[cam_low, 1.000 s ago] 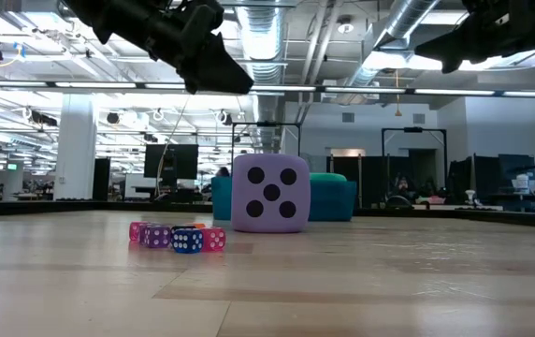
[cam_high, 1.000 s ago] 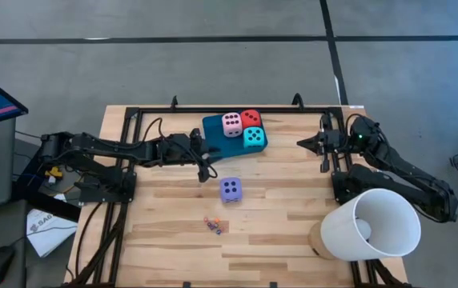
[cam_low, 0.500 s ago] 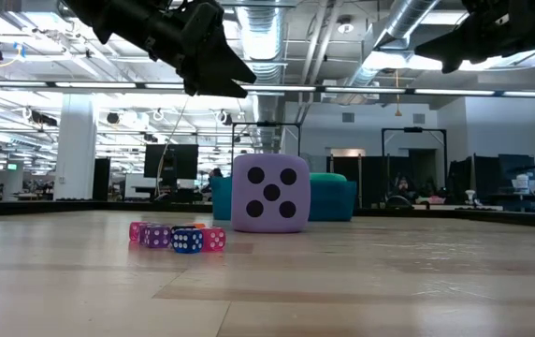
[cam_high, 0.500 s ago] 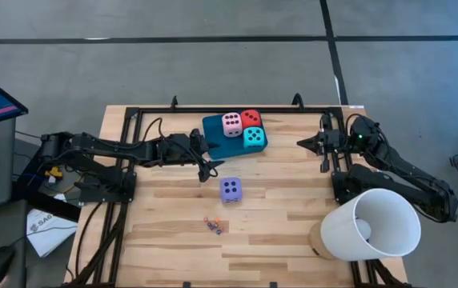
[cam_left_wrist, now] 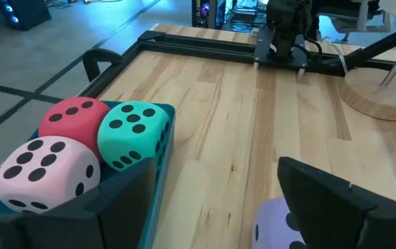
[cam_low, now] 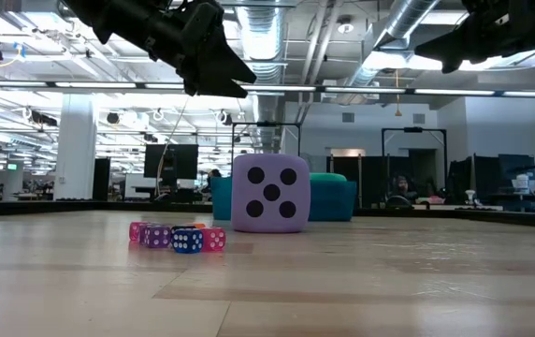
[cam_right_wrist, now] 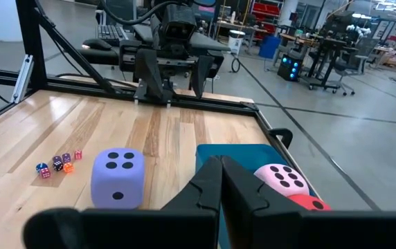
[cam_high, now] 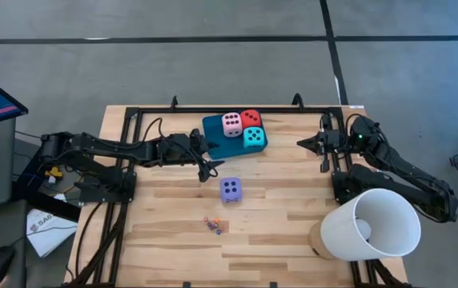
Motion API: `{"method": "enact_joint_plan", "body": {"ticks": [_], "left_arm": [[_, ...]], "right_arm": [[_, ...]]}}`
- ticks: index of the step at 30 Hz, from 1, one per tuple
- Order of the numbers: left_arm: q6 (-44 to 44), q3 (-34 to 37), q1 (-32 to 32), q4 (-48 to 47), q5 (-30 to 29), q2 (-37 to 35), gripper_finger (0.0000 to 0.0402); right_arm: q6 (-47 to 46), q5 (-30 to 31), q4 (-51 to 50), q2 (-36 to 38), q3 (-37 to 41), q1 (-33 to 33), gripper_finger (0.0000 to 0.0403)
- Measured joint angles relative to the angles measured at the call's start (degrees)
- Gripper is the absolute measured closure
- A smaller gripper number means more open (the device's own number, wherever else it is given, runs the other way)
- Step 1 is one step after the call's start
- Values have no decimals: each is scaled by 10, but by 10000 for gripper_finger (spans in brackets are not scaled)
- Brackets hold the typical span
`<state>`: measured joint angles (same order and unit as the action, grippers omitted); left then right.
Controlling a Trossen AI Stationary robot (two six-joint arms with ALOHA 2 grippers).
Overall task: Pick & Place Dice
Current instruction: Put the large purple dice into the blue bin
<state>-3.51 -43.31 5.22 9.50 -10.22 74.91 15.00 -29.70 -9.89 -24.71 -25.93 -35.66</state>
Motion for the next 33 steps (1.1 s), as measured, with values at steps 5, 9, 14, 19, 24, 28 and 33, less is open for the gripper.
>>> {"method": "enact_joint_plan", "body": {"ticks": [5,9,14,19,24,28,33], "left_arm": [[0,0,0,4,0,0,105],[0,0,0,21,0,0,105],[-16,0,0,21,0,0,105],[-14,0,0,21,0,0,105],[-14,0,0,21,0,0,105],[-15,0,0,21,1,0,95],[-13,0,0,22,17,0,64]], "right_arm": [[0,0,-2,0,0,0,403],[0,0,-5,0,0,0,403],[0,0,-4,0,0,0,403],[0,0,-5,0,0,0,403],[0,0,-5,0,0,0,403],[0,0,-5,0,0,0,403],[0,0,-5,0,0,0,403]]}}
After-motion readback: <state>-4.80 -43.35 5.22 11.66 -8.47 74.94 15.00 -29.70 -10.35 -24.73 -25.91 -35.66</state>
